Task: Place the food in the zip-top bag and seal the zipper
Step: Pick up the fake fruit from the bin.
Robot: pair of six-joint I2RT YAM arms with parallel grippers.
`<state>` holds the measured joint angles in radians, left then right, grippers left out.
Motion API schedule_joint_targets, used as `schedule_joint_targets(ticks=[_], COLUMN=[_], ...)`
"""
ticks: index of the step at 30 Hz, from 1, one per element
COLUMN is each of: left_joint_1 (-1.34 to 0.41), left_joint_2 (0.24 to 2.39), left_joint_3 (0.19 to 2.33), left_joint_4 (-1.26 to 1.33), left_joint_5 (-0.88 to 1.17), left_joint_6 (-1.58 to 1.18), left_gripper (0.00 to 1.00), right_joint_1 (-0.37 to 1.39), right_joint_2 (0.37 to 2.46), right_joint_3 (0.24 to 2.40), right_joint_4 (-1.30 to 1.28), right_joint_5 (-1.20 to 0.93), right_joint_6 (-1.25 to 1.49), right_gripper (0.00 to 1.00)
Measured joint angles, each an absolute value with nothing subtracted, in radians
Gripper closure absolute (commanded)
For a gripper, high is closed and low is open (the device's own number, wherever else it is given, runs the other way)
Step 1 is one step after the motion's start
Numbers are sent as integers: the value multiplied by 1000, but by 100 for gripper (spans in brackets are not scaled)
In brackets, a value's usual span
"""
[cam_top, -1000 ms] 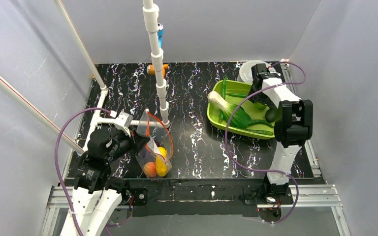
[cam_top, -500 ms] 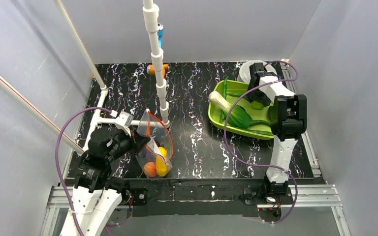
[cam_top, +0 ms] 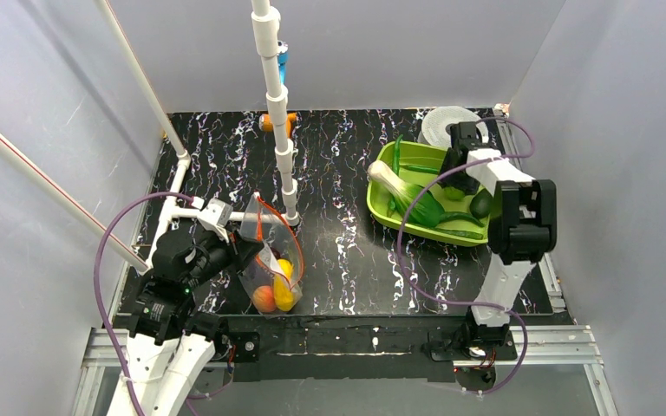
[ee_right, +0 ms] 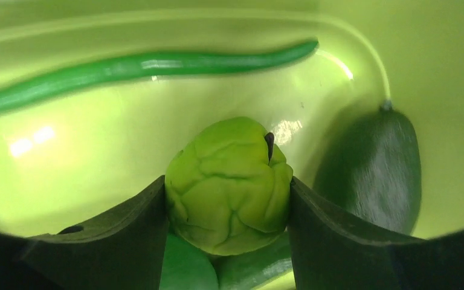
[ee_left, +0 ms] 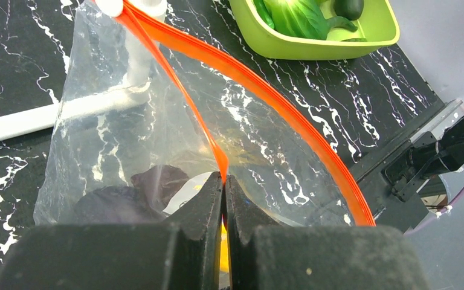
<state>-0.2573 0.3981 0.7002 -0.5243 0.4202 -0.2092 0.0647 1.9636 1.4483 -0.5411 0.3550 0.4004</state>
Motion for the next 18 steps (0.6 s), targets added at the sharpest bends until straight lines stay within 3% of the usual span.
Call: schedule_joint_targets(ticks=[7, 12, 18], left_joint_1=[-257, -257, -257], left_joint_2=[385, 384, 389], left_joint_3=[700, 700, 700], left_joint_4=[-528, -532, -532], left_joint_5=[419, 419, 418], left_joint_6=[-209, -209, -209], left_gripper=[100, 100, 100], right_joint_1=[80, 142, 283], right_joint_2=[1670, 1542, 1239], right_joint_3=[1104, 1075, 1028], right_joint_4=[-315, -274, -222], right_joint_5=[310, 337, 305], right_joint_6=[360, 362, 376], right_gripper=[99, 99, 99])
